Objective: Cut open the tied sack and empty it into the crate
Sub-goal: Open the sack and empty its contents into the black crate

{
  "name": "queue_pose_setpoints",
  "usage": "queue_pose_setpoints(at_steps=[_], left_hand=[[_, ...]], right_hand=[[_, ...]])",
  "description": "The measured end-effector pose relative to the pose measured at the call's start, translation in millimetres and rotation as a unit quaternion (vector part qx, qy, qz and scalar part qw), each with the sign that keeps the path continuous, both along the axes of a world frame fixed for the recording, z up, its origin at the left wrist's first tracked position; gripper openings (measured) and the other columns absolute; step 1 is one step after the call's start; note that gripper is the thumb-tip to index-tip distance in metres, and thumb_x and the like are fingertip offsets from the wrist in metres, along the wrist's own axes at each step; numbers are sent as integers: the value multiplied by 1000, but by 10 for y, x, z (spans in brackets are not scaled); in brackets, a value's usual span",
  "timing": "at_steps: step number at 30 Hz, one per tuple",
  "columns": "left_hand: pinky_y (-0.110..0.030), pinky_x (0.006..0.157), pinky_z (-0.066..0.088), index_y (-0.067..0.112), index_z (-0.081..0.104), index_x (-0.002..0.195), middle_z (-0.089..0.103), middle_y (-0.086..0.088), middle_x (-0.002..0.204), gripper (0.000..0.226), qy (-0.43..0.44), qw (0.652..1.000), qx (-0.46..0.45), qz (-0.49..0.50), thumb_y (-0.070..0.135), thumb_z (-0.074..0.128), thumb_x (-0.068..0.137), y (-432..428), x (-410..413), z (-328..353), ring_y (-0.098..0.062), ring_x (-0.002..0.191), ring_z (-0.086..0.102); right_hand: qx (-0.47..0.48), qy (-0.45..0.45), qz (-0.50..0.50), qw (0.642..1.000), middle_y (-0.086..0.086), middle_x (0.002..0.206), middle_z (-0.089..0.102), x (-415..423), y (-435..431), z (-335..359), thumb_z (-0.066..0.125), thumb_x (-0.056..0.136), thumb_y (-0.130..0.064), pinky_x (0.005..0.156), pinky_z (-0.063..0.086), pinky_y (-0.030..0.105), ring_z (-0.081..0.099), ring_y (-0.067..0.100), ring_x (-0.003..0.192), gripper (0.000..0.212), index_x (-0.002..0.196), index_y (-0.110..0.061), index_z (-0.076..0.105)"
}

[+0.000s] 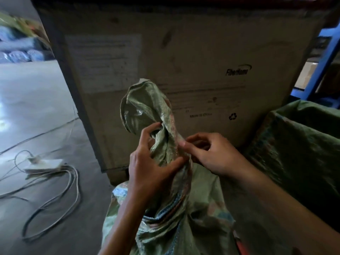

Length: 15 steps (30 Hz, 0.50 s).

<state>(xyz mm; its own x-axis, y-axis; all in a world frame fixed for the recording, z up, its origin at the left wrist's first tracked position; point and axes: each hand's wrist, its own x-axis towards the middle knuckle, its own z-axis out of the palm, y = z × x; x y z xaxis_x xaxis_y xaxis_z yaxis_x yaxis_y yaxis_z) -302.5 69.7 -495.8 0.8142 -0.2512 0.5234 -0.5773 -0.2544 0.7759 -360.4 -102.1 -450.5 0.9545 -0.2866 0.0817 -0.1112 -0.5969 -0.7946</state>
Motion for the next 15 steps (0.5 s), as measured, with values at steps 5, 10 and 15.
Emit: queue_pose_setpoints(at_steps=[5,10,15], left_hand=[[-27,93,59,36,46,141,68,20,126,83,-22,1000,16,-13,58,82,69,168,-48,42,8,112,66],[-30,94,60,40,48,141,70,21,126,50,25,998,-8,-61,37,63,93,328,-55,-7,2,114,68],[-39,99,57,33,50,144,71,13,128,50,43,996,-14,-75,24,61,95,342,-17,-146,-7,119,68]], right_hand=[[43,-40,26,998,-3,92,75,56,5,-26,70,87,-44,84,60,39,71,10,86,23,98,-24,74],[95,-69,50,992,4,83,76,54,-27,-161,67,92,-20,68,56,21,71,7,74,11,90,-14,76],[170,-52,81,981,-2,89,78,-32,44,-269,70,78,-49,74,56,20,72,5,84,32,91,-21,78]])
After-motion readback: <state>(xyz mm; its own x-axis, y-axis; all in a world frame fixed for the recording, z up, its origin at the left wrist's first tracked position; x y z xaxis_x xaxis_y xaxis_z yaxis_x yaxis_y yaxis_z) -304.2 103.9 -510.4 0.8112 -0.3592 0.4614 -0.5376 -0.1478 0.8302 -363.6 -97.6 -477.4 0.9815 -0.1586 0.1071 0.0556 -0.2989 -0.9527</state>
